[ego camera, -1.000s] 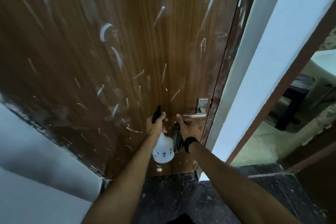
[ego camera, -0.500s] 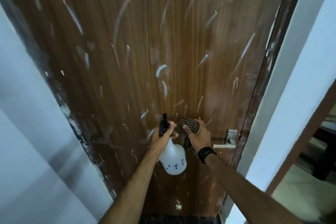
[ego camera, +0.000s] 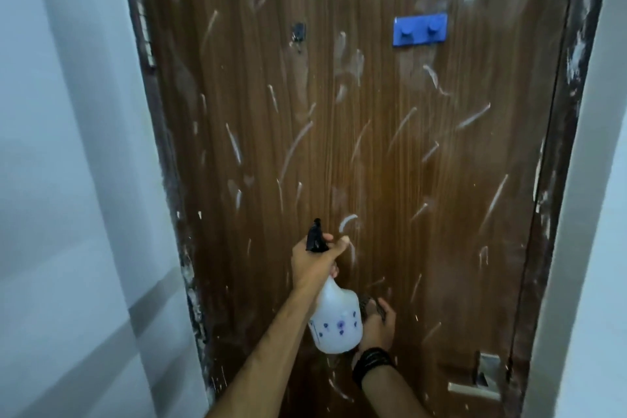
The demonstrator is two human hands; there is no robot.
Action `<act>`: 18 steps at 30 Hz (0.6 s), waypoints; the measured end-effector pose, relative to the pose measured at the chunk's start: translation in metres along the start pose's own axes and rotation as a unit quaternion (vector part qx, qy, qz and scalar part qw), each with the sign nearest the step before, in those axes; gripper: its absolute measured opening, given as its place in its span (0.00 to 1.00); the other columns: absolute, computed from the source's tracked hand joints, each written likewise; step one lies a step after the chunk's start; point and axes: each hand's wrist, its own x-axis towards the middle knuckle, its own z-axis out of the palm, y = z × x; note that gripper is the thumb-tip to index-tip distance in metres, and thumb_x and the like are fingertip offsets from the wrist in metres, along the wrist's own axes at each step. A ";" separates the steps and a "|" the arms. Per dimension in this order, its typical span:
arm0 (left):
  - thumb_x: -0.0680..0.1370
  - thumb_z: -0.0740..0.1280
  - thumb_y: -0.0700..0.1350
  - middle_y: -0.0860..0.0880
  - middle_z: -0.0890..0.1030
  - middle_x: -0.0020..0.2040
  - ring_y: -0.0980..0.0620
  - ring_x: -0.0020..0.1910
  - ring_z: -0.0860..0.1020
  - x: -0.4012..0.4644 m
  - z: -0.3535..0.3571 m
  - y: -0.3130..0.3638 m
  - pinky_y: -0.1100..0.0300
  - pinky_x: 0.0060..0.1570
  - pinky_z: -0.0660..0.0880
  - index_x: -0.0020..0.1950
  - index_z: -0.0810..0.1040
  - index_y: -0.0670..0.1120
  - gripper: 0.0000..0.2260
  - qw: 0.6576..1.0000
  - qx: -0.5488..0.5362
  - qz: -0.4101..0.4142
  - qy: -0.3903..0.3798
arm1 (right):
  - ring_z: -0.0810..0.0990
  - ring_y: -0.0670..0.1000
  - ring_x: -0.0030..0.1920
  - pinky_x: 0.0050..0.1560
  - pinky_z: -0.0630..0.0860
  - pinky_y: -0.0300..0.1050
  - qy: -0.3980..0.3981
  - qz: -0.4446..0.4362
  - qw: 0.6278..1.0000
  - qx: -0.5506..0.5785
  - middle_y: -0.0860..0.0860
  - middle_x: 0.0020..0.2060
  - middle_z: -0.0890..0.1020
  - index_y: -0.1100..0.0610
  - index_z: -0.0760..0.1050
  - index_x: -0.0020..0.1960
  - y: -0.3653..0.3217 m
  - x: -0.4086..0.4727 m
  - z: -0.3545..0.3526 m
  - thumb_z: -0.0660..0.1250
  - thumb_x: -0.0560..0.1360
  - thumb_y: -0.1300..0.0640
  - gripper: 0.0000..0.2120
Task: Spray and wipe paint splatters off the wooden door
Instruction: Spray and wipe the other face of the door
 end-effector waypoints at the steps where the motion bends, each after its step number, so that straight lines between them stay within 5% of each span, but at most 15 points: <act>1: 0.72 0.79 0.42 0.47 0.81 0.36 0.53 0.24 0.72 0.004 0.000 0.009 0.60 0.28 0.73 0.54 0.80 0.38 0.15 1.000 -0.004 0.004 0.007 | 0.79 0.58 0.47 0.46 0.79 0.55 -0.005 0.027 0.999 0.034 0.56 0.55 0.78 0.47 0.71 0.63 -0.003 -0.001 0.007 0.62 0.81 0.59 0.13; 3: 0.72 0.79 0.41 0.47 0.81 0.36 0.54 0.26 0.74 0.009 -0.003 0.021 0.60 0.30 0.74 0.53 0.80 0.39 0.14 1.000 -0.012 0.012 0.013 | 0.79 0.59 0.46 0.43 0.78 0.52 0.005 0.043 0.996 0.084 0.58 0.56 0.78 0.50 0.72 0.65 -0.010 -0.005 0.021 0.62 0.81 0.61 0.14; 9: 0.72 0.78 0.36 0.44 0.84 0.49 0.51 0.33 0.80 0.020 -0.016 0.068 0.57 0.36 0.78 0.59 0.80 0.45 0.18 0.993 0.055 0.101 -0.040 | 0.77 0.66 0.60 0.61 0.74 0.58 -0.005 0.060 0.988 0.144 0.64 0.62 0.77 0.62 0.73 0.65 -0.049 -0.009 0.080 0.65 0.79 0.66 0.15; 15: 0.74 0.74 0.33 0.41 0.82 0.48 0.48 0.33 0.79 0.047 -0.038 0.126 0.55 0.38 0.80 0.60 0.79 0.42 0.15 0.991 0.022 0.087 -0.097 | 0.78 0.62 0.58 0.60 0.77 0.62 -0.064 -0.013 0.982 0.180 0.58 0.60 0.78 0.52 0.74 0.60 -0.078 -0.027 0.133 0.68 0.78 0.61 0.11; 18: 0.75 0.74 0.34 0.44 0.82 0.45 0.51 0.31 0.78 0.066 -0.048 0.156 0.57 0.35 0.79 0.58 0.80 0.41 0.13 0.989 0.012 0.107 -0.106 | 0.79 0.57 0.53 0.49 0.78 0.52 -0.095 -0.076 0.973 0.195 0.56 0.57 0.78 0.51 0.73 0.62 -0.100 -0.039 0.160 0.66 0.80 0.59 0.11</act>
